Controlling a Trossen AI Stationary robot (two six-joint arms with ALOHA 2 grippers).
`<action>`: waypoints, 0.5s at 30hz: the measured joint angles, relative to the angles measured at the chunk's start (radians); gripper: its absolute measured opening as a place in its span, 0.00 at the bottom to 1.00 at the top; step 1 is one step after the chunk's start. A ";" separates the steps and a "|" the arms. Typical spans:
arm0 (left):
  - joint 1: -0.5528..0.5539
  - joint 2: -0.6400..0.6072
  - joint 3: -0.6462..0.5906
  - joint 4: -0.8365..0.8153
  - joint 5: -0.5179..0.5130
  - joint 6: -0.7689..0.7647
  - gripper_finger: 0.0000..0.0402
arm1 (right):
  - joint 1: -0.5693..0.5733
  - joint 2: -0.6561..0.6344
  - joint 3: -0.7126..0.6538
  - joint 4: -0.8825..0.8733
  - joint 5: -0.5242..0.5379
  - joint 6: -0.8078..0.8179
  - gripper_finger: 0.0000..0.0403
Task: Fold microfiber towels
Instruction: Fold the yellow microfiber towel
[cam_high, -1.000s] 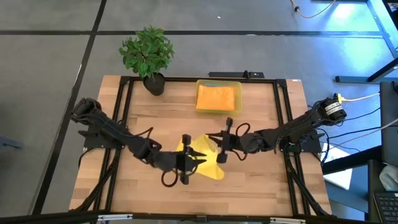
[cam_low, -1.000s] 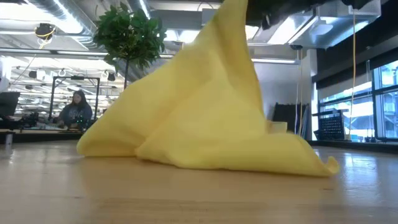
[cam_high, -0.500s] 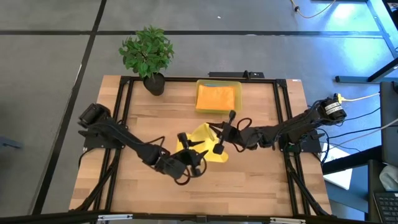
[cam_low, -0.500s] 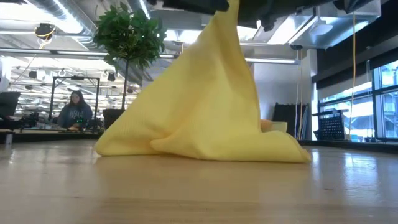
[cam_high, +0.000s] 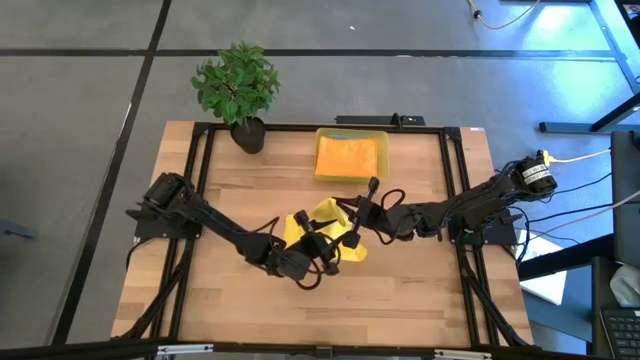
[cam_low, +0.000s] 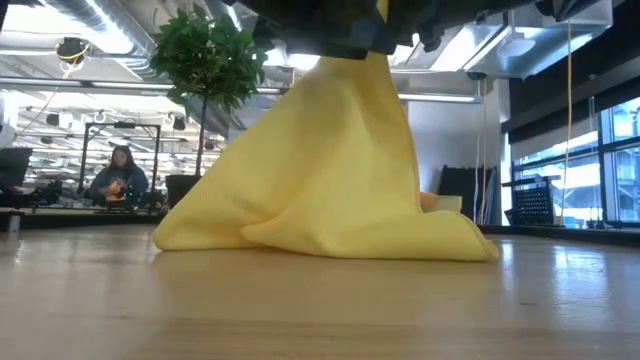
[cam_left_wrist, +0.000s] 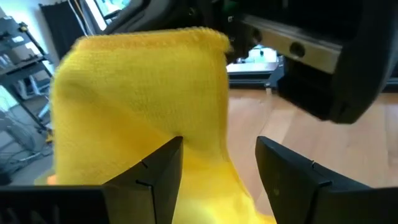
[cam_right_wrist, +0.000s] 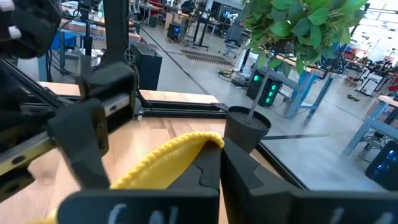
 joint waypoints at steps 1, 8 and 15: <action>0.001 0.005 0.000 0.017 0.003 0.000 0.48 | 0.000 0.000 0.000 0.000 0.000 0.000 0.01; 0.014 0.014 0.000 0.079 -0.057 -0.025 0.49 | -0.001 0.000 0.000 0.000 -0.002 0.000 0.01; 0.032 0.014 0.000 0.082 -0.059 -0.025 0.48 | -0.001 0.000 0.000 0.000 -0.013 0.000 0.01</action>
